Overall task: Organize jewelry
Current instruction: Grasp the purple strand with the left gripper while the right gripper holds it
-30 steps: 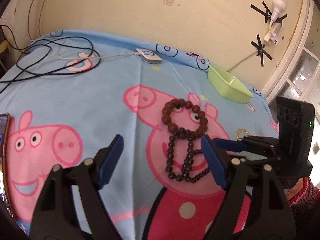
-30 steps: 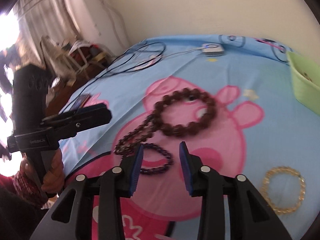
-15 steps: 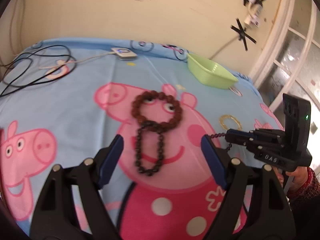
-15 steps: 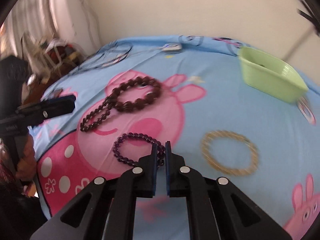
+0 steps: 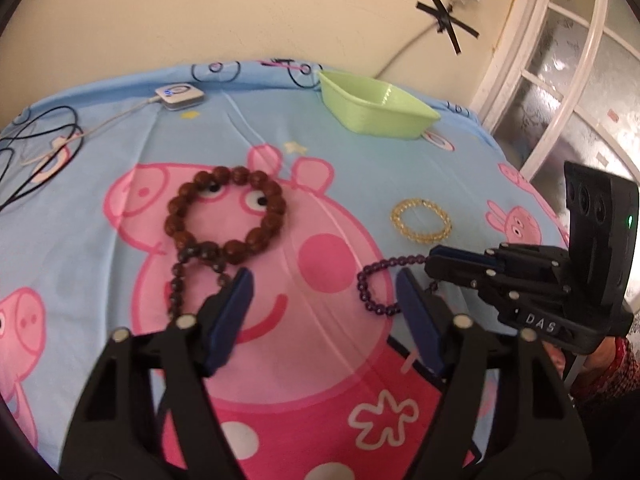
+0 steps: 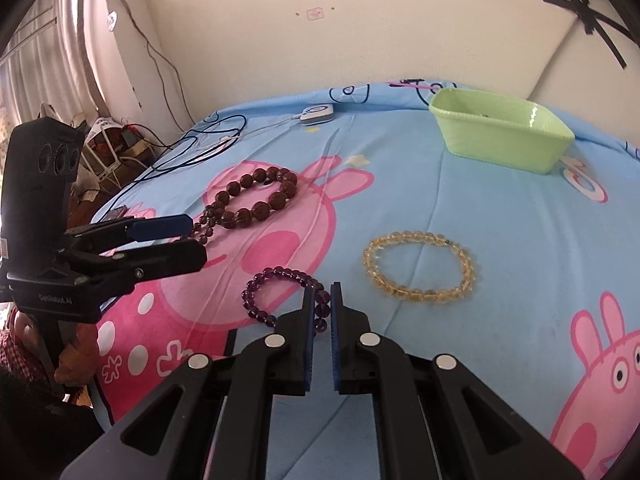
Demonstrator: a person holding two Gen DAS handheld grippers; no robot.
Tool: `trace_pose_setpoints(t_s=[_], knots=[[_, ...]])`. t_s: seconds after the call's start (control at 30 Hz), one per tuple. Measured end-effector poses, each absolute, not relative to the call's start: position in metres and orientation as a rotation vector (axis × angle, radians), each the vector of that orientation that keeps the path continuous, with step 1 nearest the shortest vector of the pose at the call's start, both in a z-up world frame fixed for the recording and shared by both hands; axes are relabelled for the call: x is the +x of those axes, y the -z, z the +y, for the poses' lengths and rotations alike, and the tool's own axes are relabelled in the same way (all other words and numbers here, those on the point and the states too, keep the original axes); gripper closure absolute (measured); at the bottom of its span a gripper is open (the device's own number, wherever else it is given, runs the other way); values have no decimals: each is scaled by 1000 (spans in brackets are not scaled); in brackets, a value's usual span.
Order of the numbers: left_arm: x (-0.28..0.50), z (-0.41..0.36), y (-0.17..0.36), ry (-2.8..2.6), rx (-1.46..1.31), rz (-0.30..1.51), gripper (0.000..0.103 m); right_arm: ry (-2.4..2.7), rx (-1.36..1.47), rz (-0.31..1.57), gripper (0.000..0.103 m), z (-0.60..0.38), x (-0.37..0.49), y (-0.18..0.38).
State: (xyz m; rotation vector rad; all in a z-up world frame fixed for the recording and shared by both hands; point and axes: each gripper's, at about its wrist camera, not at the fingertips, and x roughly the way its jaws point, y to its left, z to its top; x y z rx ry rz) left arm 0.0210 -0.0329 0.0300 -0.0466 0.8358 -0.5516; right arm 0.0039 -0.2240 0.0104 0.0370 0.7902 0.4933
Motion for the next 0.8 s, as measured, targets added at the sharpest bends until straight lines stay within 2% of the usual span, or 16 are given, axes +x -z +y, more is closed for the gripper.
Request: trace_pose_setpoints(t_s=[0.13, 0.33, 0.37, 0.4, 0.47, 0.5, 0.67, 0.8], knots=[[24, -53, -26, 576, 33, 865, 42, -506, 74, 790, 103, -229, 6, -11], [28, -79, -12, 592, 130, 905, 43, -517, 94, 777, 103, -232, 4, -13], [30, -80, -12, 596, 124, 910, 48, -520, 95, 775, 103, -232, 4, -13], [32, -80, -12, 590, 122, 915, 70, -525, 98, 770, 103, -233, 3, -14], [38, -80, -13, 577, 121, 923, 91, -541, 106, 760, 103, -233, 1, -16], [43, -78, -13, 600, 90, 945, 96, -556, 116, 750, 103, -233, 0, -18], [62, -83, -31, 645, 39, 937, 96, -581, 135, 693, 103, -236, 5, -37], [91, -99, -66, 656, 57, 853, 96, -547, 151, 624, 103, -254, 29, -61]])
